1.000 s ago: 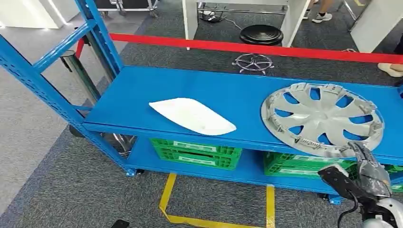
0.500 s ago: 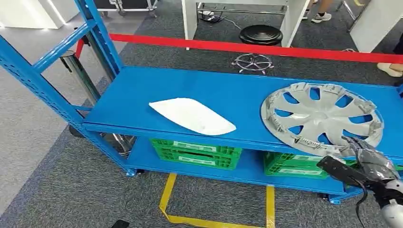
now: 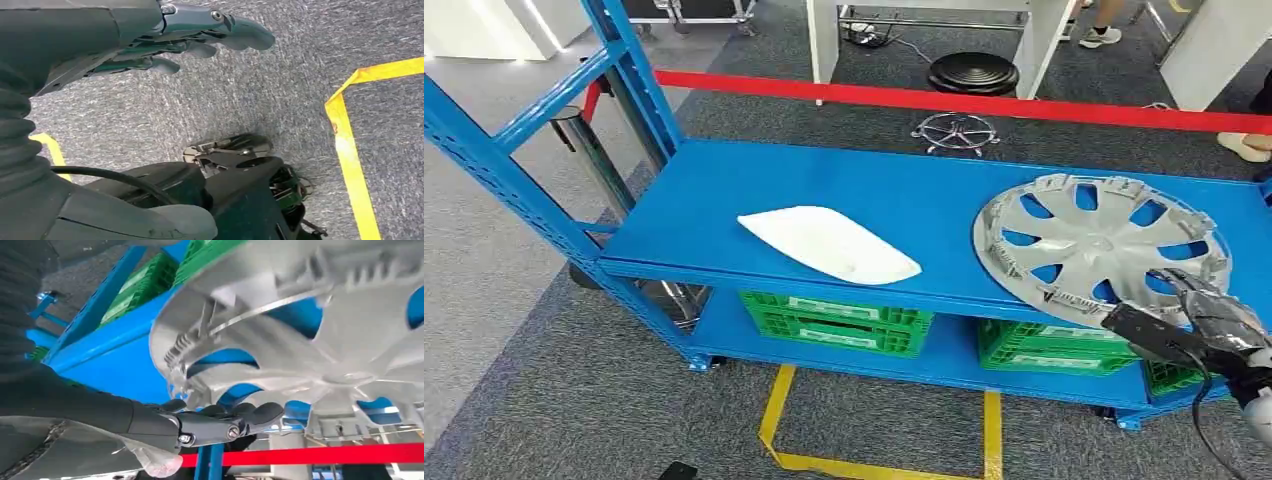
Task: Take the parts from the cabinet and place them on the table.
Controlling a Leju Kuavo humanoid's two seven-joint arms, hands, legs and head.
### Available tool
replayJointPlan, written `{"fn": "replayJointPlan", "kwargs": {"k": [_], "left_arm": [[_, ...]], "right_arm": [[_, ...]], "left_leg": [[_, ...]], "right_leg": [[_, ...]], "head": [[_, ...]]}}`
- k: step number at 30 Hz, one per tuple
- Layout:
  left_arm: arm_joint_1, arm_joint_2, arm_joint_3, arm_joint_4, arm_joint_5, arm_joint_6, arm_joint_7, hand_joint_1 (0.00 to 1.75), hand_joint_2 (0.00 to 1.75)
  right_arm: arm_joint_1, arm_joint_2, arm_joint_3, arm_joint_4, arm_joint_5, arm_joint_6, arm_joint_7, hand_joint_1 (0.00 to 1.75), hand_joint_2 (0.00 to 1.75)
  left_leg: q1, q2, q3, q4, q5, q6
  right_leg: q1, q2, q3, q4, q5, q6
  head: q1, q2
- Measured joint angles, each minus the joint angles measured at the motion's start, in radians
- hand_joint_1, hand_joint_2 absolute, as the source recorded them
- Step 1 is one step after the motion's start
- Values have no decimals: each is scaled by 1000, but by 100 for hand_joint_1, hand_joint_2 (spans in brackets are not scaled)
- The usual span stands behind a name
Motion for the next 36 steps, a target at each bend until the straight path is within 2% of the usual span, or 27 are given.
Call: {"fn": "replayJointPlan", "kwargs": {"k": [6, 18, 23, 31, 32, 33, 34, 36], "left_arm": [[-2, 3, 0, 0, -13, -4, 4, 0, 175], [-11, 4, 0, 0, -30, -5, 16, 0, 175], [-13, 4, 0, 0, -36, -8, 18, 0, 175], [-16, 4, -1, 0, -41, -10, 19, 0, 175], [-16, 4, -1, 0, -45, -10, 20, 0, 175], [-17, 4, -1, 0, -47, -10, 20, 0, 175], [-17, 4, -1, 0, -47, -10, 21, 0, 175], [-17, 4, -1, 0, -47, -10, 21, 0, 175]], "right_arm": [[-106, -13, 50, 106, -34, 53, -15, 0, 175], [-196, -6, 165, 276, -4, 43, -44, 0, 175], [-219, 8, 205, 301, -5, 44, -61, 0, 175], [-247, 24, 243, 325, 13, 44, -54, 0, 175], [-252, 30, 248, 332, 16, 37, -51, 26, 175], [-257, 34, 253, 339, 23, 28, -50, 108, 175], [-259, 37, 258, 344, 34, 17, -50, 155, 175], [-256, 40, 269, 349, 66, -20, -59, 175, 175]], "left_leg": [[0, 0, 0, 0, 0, 0], [0, 0, -1, 0, 0, 0], [0, 0, 0, 0, 0, 0], [0, 0, 0, 0, 0, 0], [0, 0, 0, 0, 0, 0], [0, 0, 0, 0, 0, 0], [0, 0, 0, 0, 0, 0], [0, 0, 0, 0, 1, 1]], "right_leg": [[0, 0, 0, 0, 1, 1], [0, -1, 0, 0, 1, 1], [0, 0, 0, 0, 1, 1], [0, 1, 0, 0, 1, 1], [0, 1, 0, 0, 1, 1], [0, 1, 0, 0, 1, 1], [0, 1, 0, 0, 1, 1], [0, 0, 1, 0, 1, 1]], "head": [[0, 0], [0, 0], [0, 0], [0, 0], [0, 0], [0, 0], [0, 0], [0, 0]]}}
